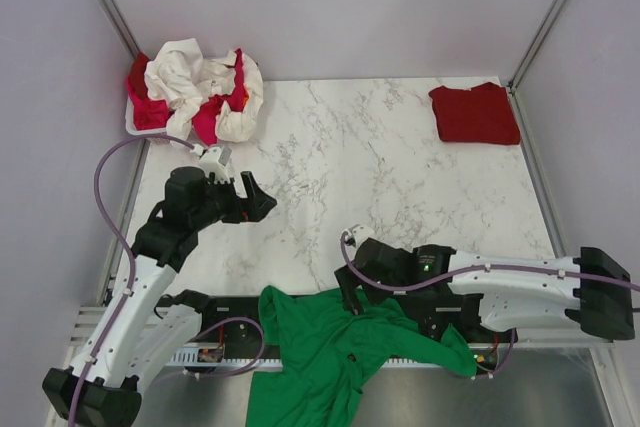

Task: Fold and stack the t-shirts
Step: Move the tshirt to the center of the board

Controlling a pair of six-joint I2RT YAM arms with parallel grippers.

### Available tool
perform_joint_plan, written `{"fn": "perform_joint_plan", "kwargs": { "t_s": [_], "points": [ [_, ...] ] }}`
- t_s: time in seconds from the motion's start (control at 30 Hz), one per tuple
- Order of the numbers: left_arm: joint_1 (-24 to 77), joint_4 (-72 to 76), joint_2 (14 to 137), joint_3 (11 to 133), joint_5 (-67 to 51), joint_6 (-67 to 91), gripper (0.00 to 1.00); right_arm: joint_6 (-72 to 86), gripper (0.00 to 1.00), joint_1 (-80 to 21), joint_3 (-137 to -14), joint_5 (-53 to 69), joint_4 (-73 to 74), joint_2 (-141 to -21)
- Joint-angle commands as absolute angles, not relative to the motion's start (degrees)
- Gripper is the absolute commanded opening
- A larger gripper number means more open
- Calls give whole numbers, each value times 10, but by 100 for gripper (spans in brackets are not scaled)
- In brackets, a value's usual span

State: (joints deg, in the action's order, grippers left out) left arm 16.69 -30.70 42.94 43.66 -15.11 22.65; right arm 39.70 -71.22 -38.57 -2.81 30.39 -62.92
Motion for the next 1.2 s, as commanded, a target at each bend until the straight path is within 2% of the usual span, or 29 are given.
{"fn": "perform_joint_plan", "kwargs": {
  "t_s": [0.0, 0.1, 0.2, 0.23, 0.3, 0.4, 0.43, 0.47, 0.5, 0.57, 0.7, 0.73, 0.87, 0.9, 0.93, 0.97, 1.0, 1.17],
  "points": [
    [165, -294, 427, 435, -157, 217, 100, 432, 98, -743, -384, -41, 261, -664],
    [165, -294, 423, 435, -157, 217, 100, 433, 98, -754, -376, -33, 232, -706],
    [165, -294, 412, 432, -157, 217, 100, 433, 90, -763, -378, -33, 225, -733],
    [165, -294, 409, 432, -157, 217, 100, 435, 82, -763, -381, -34, 227, -750],
    [165, -294, 405, 429, -157, 217, 100, 436, 72, -763, -381, -45, 229, -769],
    [165, -294, 396, 426, -157, 217, 100, 434, 50, -763, -381, -34, 209, -788],
    [166, -294, 395, 425, -157, 217, 100, 432, 28, -763, -379, -29, 203, -793],
    [165, -294, 391, 425, -157, 217, 100, 430, 17, -764, -379, -25, 195, -795],
    [165, -294, 389, 423, -157, 217, 100, 430, 1, -763, -381, -32, 195, -797],
    [165, -294, 385, 422, -157, 217, 100, 420, 0, -762, -402, -53, 223, -790],
    [165, -294, 384, 424, -157, 217, 100, 349, 0, -731, -554, -214, 380, -761],
    [166, -294, 383, 423, -157, 217, 100, 332, 0, -689, -609, -242, 397, -754],
    [166, -294, 374, 418, -157, 217, 100, 257, 0, -554, -684, -224, 393, -730],
    [166, -294, 373, 417, -157, 217, 100, 241, 6, -535, -691, -224, 394, -736],
    [166, -294, 368, 417, -157, 217, 100, 237, 48, -509, -694, -230, 396, -742],
    [166, -294, 367, 417, -157, 217, 100, 236, 76, -500, -693, -247, 404, -747],
    [166, -294, 366, 416, -157, 217, 100, 236, 97, -493, -688, -252, 407, -758],
    [166, -294, 375, 416, -157, 217, 100, 272, 98, -485, -631, -257, 412, -760]
  ]
}}
